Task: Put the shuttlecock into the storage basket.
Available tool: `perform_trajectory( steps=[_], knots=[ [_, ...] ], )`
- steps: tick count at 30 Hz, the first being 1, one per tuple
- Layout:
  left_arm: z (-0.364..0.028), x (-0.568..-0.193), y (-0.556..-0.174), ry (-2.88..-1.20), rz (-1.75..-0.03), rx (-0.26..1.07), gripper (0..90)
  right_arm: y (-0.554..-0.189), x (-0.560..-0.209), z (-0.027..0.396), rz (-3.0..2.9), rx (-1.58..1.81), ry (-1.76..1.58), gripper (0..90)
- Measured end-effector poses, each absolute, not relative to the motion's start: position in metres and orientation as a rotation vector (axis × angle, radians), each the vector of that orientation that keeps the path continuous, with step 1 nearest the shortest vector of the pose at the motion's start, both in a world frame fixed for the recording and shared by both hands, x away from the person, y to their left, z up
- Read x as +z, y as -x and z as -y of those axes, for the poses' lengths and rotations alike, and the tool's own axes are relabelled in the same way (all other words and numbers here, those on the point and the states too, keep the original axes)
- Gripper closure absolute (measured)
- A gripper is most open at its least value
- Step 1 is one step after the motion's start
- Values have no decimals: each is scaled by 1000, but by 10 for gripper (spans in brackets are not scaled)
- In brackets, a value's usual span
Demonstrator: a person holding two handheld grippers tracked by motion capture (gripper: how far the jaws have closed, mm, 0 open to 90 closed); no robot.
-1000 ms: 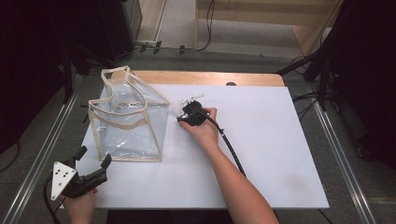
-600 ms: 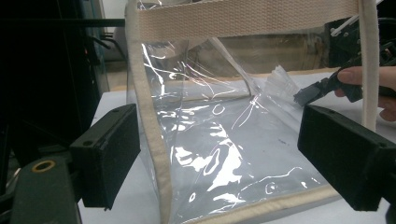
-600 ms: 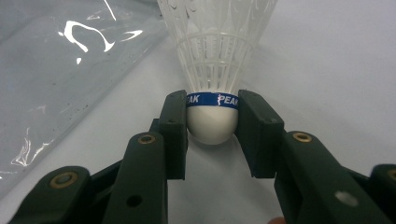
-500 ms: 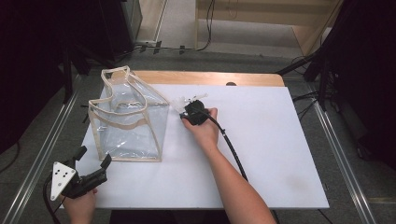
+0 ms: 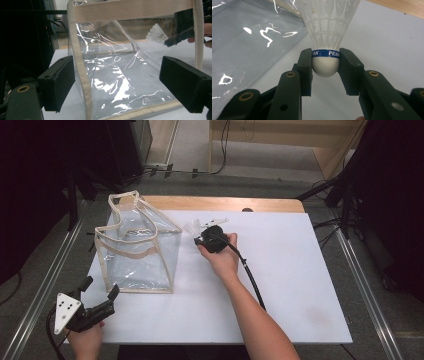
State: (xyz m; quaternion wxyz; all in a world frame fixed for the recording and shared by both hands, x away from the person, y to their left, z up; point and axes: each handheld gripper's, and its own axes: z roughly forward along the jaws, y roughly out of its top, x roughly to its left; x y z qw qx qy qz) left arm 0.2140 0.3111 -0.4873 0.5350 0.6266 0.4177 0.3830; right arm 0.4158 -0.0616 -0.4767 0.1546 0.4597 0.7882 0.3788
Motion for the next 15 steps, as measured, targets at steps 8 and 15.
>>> perform_trajectory(
  steps=[8, 15],
  knots=[
    [-311, -487, -214, -1496, -995, 914, 137, -408, -466, 69, -2240, 1127, -1273, 625],
    [-309, -488, -214, -1508, -991, 918, 137, -399, -454, 74, -2228, 1179, -1248, 625]
  ],
)
